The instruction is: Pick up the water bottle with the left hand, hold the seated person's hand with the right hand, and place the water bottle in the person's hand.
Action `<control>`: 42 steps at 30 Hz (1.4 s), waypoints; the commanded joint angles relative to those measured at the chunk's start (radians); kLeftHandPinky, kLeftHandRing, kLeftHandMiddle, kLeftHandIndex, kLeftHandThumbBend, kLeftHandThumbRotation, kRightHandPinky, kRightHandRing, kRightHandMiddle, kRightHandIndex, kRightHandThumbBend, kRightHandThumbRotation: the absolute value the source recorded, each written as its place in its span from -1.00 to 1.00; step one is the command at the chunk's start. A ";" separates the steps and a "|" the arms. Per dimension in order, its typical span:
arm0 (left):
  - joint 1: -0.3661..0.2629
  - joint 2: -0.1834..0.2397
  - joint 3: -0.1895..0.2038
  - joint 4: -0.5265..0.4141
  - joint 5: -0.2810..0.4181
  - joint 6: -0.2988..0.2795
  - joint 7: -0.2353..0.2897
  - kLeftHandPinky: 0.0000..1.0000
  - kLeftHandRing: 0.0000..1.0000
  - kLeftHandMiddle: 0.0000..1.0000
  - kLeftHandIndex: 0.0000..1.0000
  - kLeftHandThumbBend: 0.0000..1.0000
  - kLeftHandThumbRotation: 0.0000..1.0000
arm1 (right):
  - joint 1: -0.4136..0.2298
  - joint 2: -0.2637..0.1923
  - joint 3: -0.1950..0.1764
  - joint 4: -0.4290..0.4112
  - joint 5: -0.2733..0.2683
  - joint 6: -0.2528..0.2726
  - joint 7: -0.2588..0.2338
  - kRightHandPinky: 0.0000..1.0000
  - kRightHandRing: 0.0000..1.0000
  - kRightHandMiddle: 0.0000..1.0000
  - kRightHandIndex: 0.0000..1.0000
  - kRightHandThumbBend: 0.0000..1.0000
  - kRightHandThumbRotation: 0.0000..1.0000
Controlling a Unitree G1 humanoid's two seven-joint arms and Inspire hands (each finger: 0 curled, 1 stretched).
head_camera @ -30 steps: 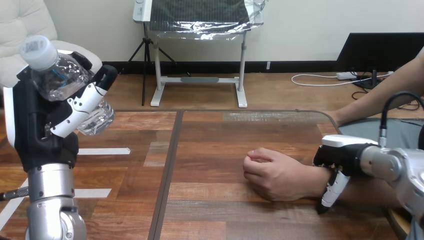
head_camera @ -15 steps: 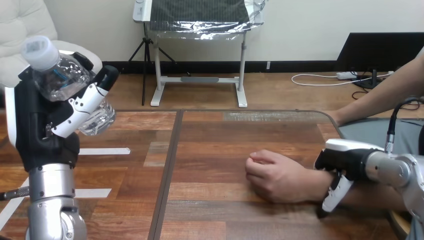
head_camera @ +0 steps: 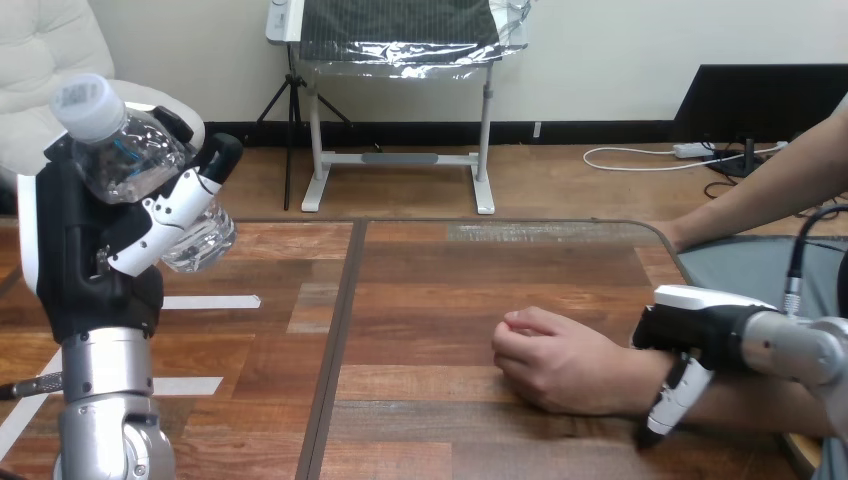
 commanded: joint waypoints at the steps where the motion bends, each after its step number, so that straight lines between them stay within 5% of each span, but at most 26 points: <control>1: -0.080 0.008 -0.010 0.014 -0.004 -0.023 -0.012 -0.77 -0.65 -0.50 -0.35 0.23 -1.00 | 0.025 -0.030 -0.042 -0.017 0.047 -0.019 0.008 -0.72 -0.59 -0.45 -0.43 0.61 -0.82; 42: -0.129 -0.001 -0.046 0.099 0.028 -0.022 -0.015 -0.75 -0.64 -0.51 -0.36 0.19 -1.00 | -0.022 -0.097 -0.116 -0.169 0.086 0.041 0.060 -0.55 -0.39 -0.25 -0.26 0.62 -0.66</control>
